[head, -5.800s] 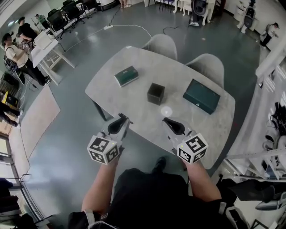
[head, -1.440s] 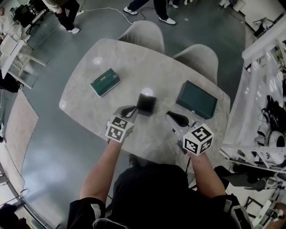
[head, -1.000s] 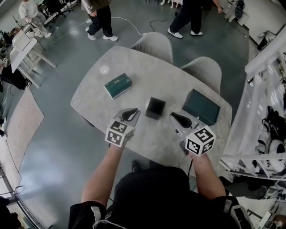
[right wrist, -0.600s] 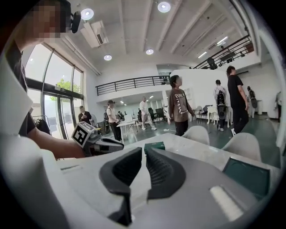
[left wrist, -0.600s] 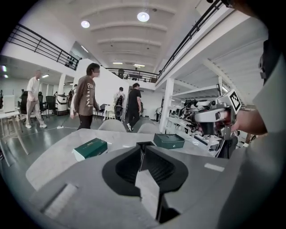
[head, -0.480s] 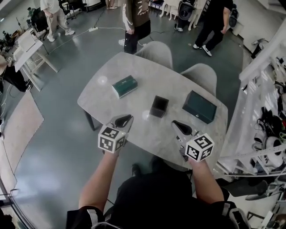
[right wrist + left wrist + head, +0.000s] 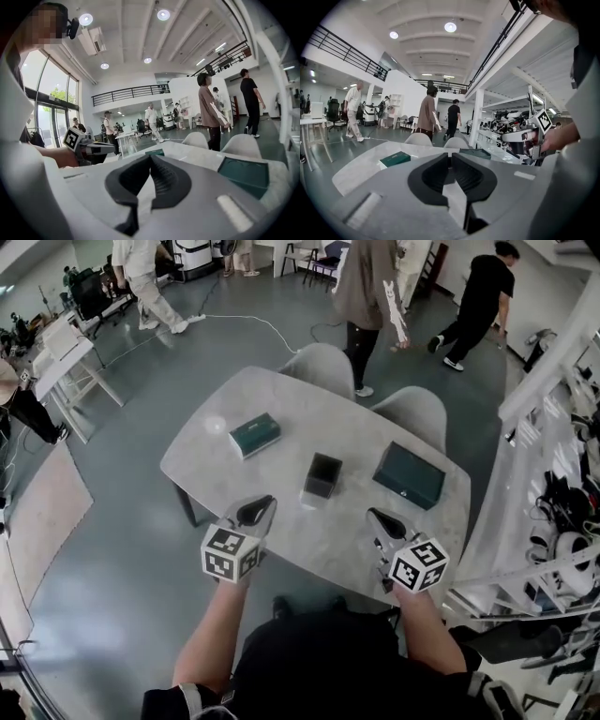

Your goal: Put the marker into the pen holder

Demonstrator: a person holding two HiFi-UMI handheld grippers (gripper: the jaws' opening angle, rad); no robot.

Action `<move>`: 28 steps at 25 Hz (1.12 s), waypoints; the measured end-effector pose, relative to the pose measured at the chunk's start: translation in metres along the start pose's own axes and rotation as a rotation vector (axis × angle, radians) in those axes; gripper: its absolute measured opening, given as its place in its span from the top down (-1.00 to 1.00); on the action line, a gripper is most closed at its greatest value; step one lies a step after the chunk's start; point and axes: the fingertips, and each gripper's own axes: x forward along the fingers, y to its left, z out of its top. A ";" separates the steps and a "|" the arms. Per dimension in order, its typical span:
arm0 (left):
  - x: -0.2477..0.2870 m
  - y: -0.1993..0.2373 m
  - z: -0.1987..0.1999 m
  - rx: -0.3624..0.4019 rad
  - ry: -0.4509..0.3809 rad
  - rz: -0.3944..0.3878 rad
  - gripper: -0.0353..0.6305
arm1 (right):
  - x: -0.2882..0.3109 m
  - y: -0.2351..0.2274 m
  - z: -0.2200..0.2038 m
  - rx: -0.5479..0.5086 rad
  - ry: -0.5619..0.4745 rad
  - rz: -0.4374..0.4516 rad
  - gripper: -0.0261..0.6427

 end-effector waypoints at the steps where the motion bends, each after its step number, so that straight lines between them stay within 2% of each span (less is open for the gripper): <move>1: 0.004 -0.006 0.002 -0.005 -0.002 0.004 0.79 | -0.003 -0.006 0.001 -0.002 -0.013 -0.009 0.91; 4: 0.019 -0.021 0.005 -0.026 -0.006 0.025 0.79 | -0.013 -0.020 -0.001 -0.007 -0.028 0.009 0.91; 7: 0.038 -0.039 0.004 -0.066 -0.010 0.053 0.79 | -0.023 -0.037 -0.014 -0.011 0.002 0.060 0.91; 10: 0.052 -0.056 0.018 -0.124 -0.054 0.075 0.80 | -0.024 -0.058 -0.003 -0.071 0.003 0.119 0.91; 13: 0.070 -0.071 0.046 -0.068 -0.083 0.089 0.80 | -0.024 -0.079 0.049 -0.144 -0.088 0.146 0.91; 16: 0.086 -0.079 0.073 0.004 -0.095 0.104 0.81 | -0.026 -0.089 0.093 -0.141 -0.173 0.173 0.91; 20: 0.099 -0.083 0.098 0.090 -0.089 0.090 0.81 | -0.023 -0.083 0.124 -0.214 -0.203 0.214 0.91; 23: 0.091 -0.081 0.109 0.092 -0.109 0.087 0.81 | -0.021 -0.075 0.143 -0.286 -0.220 0.204 0.91; 28: 0.057 -0.066 0.109 0.088 -0.159 0.152 0.82 | -0.026 -0.057 0.138 -0.220 -0.267 0.173 0.92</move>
